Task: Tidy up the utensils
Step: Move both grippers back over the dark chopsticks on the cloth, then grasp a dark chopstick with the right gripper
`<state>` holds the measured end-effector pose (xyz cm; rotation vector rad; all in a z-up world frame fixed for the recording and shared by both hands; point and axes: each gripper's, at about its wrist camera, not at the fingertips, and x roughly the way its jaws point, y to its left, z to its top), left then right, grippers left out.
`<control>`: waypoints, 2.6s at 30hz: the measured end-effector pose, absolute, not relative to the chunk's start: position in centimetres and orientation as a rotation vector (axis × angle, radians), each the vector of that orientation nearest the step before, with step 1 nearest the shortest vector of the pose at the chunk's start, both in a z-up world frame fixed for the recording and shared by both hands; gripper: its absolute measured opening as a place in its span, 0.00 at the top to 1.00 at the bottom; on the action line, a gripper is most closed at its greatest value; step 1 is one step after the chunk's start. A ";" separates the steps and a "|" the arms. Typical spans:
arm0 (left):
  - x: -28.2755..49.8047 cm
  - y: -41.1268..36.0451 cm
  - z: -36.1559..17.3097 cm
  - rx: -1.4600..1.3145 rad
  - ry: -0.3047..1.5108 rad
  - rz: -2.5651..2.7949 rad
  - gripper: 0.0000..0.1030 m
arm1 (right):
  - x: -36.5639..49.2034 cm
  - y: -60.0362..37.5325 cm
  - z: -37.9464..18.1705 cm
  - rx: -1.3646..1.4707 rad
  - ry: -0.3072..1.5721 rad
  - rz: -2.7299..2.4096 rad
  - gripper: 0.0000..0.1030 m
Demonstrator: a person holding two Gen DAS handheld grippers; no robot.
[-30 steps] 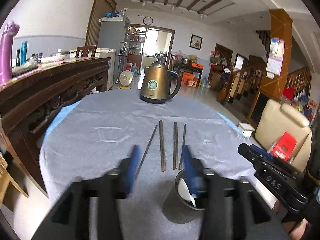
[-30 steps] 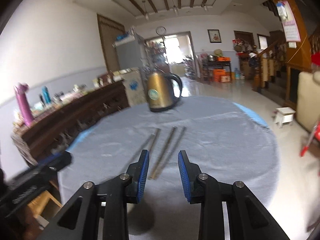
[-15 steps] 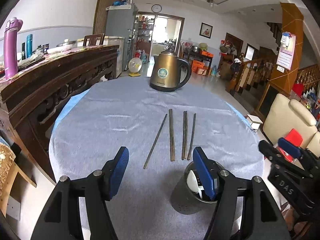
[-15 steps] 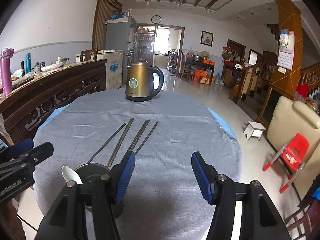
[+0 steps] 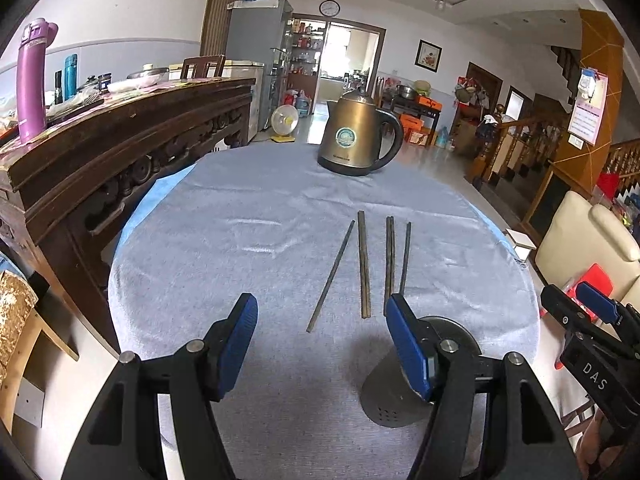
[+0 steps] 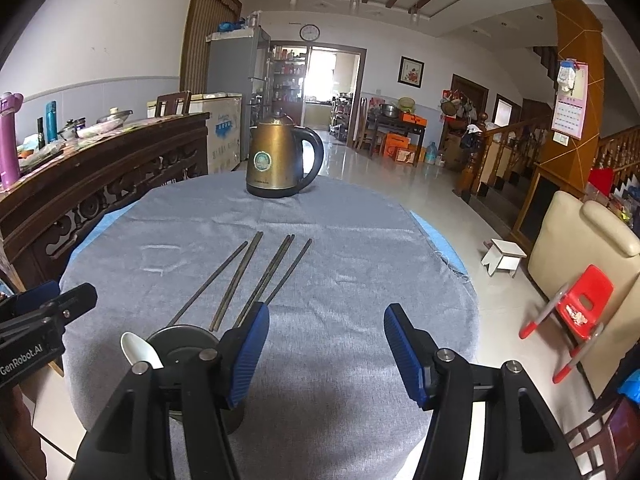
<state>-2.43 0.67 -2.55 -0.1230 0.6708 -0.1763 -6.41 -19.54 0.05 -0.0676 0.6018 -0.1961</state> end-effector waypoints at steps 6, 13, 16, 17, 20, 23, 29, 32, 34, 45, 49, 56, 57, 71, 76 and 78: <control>-2.0 0.8 -3.0 -0.123 0.687 -0.169 0.34 | -6.1 -20.0 -0.5 -0.050 0.626 -0.207 0.38; -1.3 1.1 -3.4 -0.127 0.704 -0.161 0.34 | -5.6 -20.6 -1.1 -0.042 0.648 -0.219 0.38; -1.1 1.3 -3.7 -0.132 0.711 -0.156 0.34 | -5.3 -20.8 -1.3 -0.040 0.656 -0.222 0.38; -1.0 1.3 -3.7 -0.132 0.713 -0.155 0.34 | -5.3 -20.8 -1.4 -0.039 0.658 -0.221 0.38; -0.4 1.5 -3.9 -0.127 0.721 -0.152 0.34 | -5.0 -20.8 -1.6 -0.042 0.665 -0.221 0.38; 0.1 1.8 -3.9 -0.126 0.722 -0.144 0.34 | -4.6 -20.9 -1.9 -0.042 0.673 -0.223 0.38; 2.6 2.4 -3.9 -0.108 0.743 -0.136 0.34 | -3.3 -20.9 -2.8 -0.047 0.712 -0.204 0.38; 4.8 2.7 -4.0 -0.098 0.771 -0.142 0.34 | -2.2 -21.9 -3.5 -0.003 0.749 -0.179 0.38; 6.4 2.8 -4.2 -0.090 0.795 -0.145 0.34 | -1.1 -22.9 -4.1 0.040 0.782 -0.165 0.38; 15.9 -0.8 -7.5 0.023 0.951 -0.224 0.34 | 7.3 -28.5 -8.0 0.260 0.949 -0.078 0.43; 19.3 -2.6 -9.0 0.057 1.004 -0.288 0.34 | 12.2 -29.3 -9.2 0.279 1.004 -0.050 0.50; 22.8 -4.4 -11.1 0.120 1.072 -0.363 0.34 | 21.4 -30.2 -11.8 0.347 1.116 -0.033 0.63; 23.1 -4.6 -11.2 0.123 1.073 -0.370 0.34 | 22.4 -30.1 -12.0 0.350 1.119 -0.036 0.63; 25.8 -7.2 -12.6 0.169 1.132 -0.485 0.53 | 29.8 -27.4 -14.4 0.286 1.197 -0.128 0.87; 25.9 -7.2 -13.1 0.197 1.136 -0.482 0.67 | 28.6 -27.6 -14.4 0.229 1.185 -0.098 0.92; 26.1 -6.9 -13.1 0.197 1.139 -0.473 0.74 | 28.1 -28.5 -14.4 0.255 1.189 -0.081 0.92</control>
